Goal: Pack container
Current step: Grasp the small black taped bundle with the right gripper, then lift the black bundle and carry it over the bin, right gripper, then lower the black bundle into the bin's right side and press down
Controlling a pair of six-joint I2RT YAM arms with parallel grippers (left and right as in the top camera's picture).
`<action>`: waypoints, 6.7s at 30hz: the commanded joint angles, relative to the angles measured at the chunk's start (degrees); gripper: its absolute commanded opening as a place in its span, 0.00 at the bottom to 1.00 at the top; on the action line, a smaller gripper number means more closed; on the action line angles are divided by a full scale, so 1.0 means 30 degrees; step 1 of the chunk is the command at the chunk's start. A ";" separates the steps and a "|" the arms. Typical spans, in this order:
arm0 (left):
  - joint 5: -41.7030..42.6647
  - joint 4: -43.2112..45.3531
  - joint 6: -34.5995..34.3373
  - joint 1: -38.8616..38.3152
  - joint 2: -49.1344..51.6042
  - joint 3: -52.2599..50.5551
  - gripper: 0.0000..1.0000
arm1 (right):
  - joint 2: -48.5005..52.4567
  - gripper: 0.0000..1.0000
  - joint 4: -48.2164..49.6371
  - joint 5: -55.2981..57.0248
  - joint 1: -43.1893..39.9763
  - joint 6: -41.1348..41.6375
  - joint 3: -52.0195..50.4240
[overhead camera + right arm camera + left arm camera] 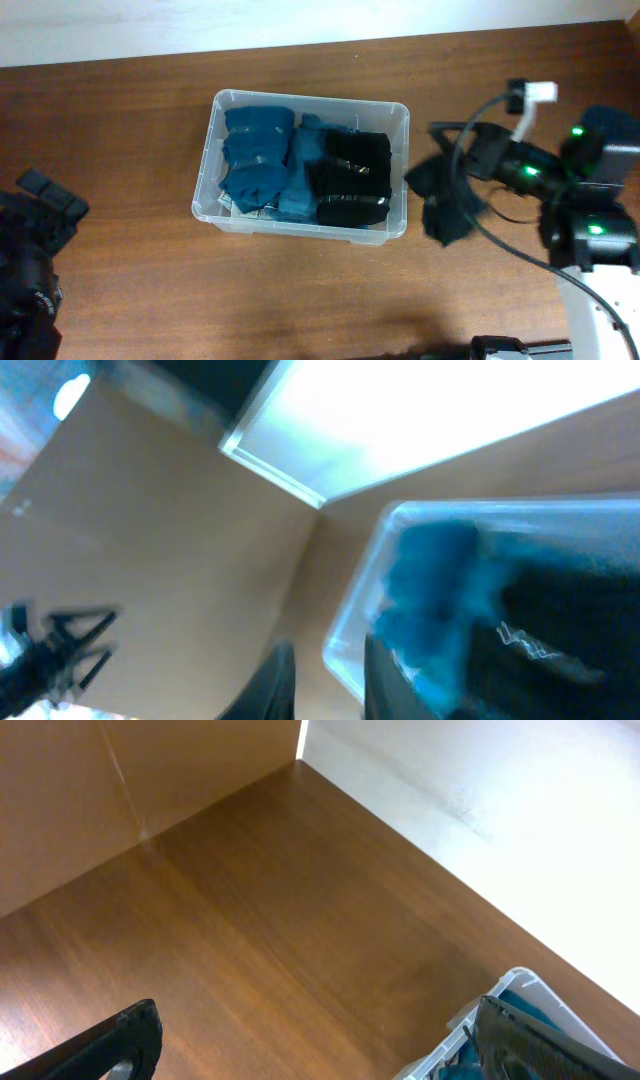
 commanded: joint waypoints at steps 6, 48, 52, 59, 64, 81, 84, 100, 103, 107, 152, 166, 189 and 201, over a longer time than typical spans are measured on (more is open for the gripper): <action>0.0015 -0.0036 0.0313 0.0080 -0.0022 0.0124 0.99 | 0.2302 0.39 0.1996 0.3934 0.4685 0.2208 0.0211; 0.0015 -0.0036 0.0313 0.0080 -0.0022 0.0124 0.99 | 1.4673 0.78 -0.9245 0.5603 -0.8131 -1.2772 -0.2448; 0.0015 -0.0036 0.0313 0.0080 -0.0022 0.0124 0.99 | 1.4673 0.46 -0.8327 0.6237 -0.7206 -1.2036 -0.2885; 0.0015 -0.0036 0.0313 0.0080 -0.0022 0.0124 0.99 | 1.2823 0.22 -1.0506 0.6397 -0.6849 -1.1548 -0.1530; 0.0015 -0.0036 0.0313 0.0080 -0.0022 0.0124 1.00 | 0.8626 0.18 -1.2961 0.2710 -0.6630 -1.1621 0.0765; 0.0015 -0.0036 0.0313 0.0080 -0.0022 0.0124 0.99 | 0.3723 0.15 -0.1603 0.2812 0.4473 -0.0291 0.3643; 0.0015 -0.0036 0.0313 0.0080 -0.0022 0.0124 1.00 | 0.4932 0.15 0.0539 0.3854 0.6455 0.0568 0.3643; 0.0015 -0.0036 0.0313 0.0080 -0.0022 0.0124 0.99 | 0.8204 0.54 -0.1333 0.4779 0.7890 -0.5515 0.4044; 0.0015 -0.0036 0.0313 0.0080 -0.0022 0.0124 0.99 | 0.8196 0.54 -0.4532 0.6681 0.7890 -0.7410 0.4051; 0.0015 -0.0036 0.0313 0.0080 -0.0022 0.0124 0.99 | 0.8094 0.47 -0.6047 1.0163 0.7890 -0.8342 0.4065; 0.0015 -0.0036 0.0313 0.0080 -0.0022 0.0124 1.00 | 0.8641 0.85 -1.7522 1.4105 0.9981 -0.8699 0.8400; 0.0015 -0.0036 0.0313 0.0080 -0.0022 0.0124 0.99 | 1.3347 0.31 -1.7289 1.4309 1.1715 -0.8692 0.8371; 0.0015 -0.0036 0.0313 0.0080 -0.0022 0.0124 0.99 | 1.3129 0.04 -1.0222 1.7194 1.2247 -1.0710 1.1074; 0.0015 -0.0036 0.0313 0.0080 -0.0022 0.0124 1.00 | 1.1868 0.20 -1.1686 1.9460 1.2495 -1.0695 1.2116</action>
